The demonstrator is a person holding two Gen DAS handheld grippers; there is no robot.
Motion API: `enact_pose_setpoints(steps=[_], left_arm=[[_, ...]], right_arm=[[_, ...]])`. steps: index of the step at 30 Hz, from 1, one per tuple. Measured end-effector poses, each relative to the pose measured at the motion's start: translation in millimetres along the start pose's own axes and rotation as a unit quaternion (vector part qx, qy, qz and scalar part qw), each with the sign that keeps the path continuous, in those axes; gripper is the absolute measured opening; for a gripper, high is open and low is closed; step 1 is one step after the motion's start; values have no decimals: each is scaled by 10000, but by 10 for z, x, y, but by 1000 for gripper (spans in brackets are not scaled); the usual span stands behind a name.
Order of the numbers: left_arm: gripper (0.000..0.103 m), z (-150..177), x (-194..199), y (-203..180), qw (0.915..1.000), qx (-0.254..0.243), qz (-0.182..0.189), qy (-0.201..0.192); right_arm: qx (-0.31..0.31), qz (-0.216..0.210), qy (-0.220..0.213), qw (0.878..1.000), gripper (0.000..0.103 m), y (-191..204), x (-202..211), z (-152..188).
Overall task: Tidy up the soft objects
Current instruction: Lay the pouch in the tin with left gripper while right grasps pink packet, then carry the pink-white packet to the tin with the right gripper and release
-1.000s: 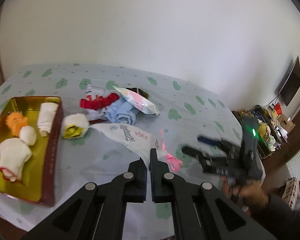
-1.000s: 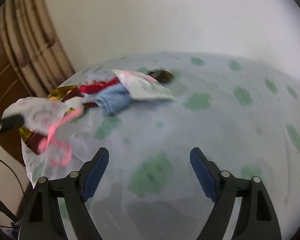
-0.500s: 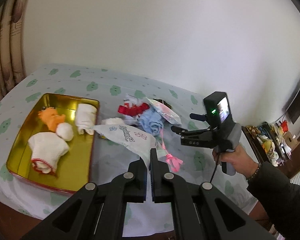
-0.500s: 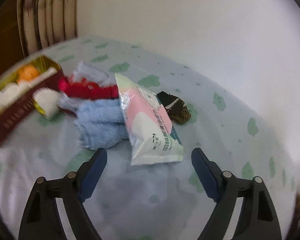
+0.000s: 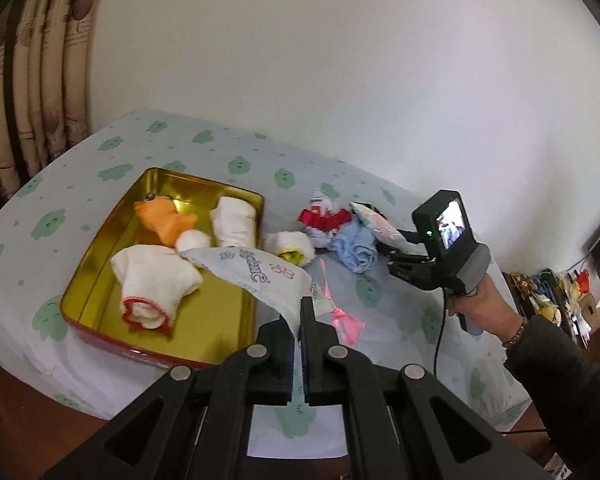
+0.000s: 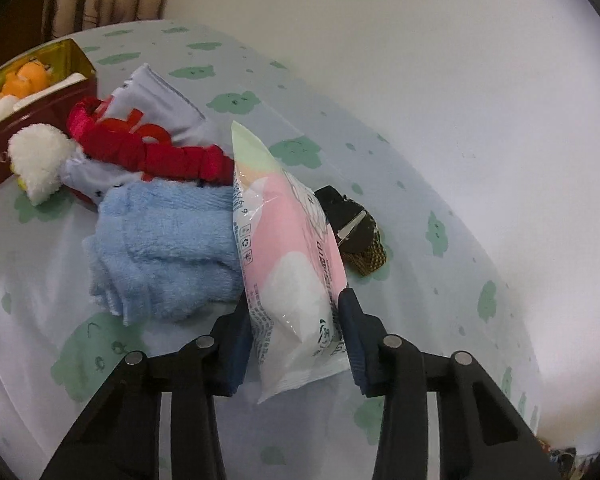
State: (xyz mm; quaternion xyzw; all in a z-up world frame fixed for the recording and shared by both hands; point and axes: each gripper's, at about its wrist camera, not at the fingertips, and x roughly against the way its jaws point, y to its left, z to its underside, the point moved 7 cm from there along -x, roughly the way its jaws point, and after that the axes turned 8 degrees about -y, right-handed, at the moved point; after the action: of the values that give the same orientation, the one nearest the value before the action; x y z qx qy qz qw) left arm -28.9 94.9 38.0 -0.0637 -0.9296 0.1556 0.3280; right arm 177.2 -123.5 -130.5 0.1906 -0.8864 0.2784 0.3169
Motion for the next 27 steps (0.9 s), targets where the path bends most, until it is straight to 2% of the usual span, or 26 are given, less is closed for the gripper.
enact_pose_setpoints(steps=[4,7,9,11,13,19,24,26,27], left_arm=[[2,9,46,120,9999,25,-140,8],[2,-40,56,226,9996,-58,-259,2],[2,-86,40,294,9994,-153,-304,5],[2,-119,5,345,9993,-193,-311,26],[2,-142,-67,403,9994,-208,-280,51],[2,-114,-352,536,9993,-142,-330,70],[3,6,-673,596,9991,-127,-302,272],[9,100,-756,623,9976,-200,-444,482],[17,169,-782,630,9962,-195,-493,684]], right_arm=[[-360,-27,-68,9993,29,-102,114,-3],[-1038,-228,-210,9941,26,-274,356,52],[-1594,-385,-344,9859,25,-417,556,129],[-2118,-530,-440,9749,24,-556,737,234],[-2694,-732,-550,9587,24,-690,929,370],[-3849,-1195,-668,9128,24,-833,1253,667],[-4214,-1555,-823,8897,24,-756,1407,659],[-4323,-1746,-921,8798,24,-709,1480,583],[-4364,-1866,-969,8748,24,-686,1514,531]])
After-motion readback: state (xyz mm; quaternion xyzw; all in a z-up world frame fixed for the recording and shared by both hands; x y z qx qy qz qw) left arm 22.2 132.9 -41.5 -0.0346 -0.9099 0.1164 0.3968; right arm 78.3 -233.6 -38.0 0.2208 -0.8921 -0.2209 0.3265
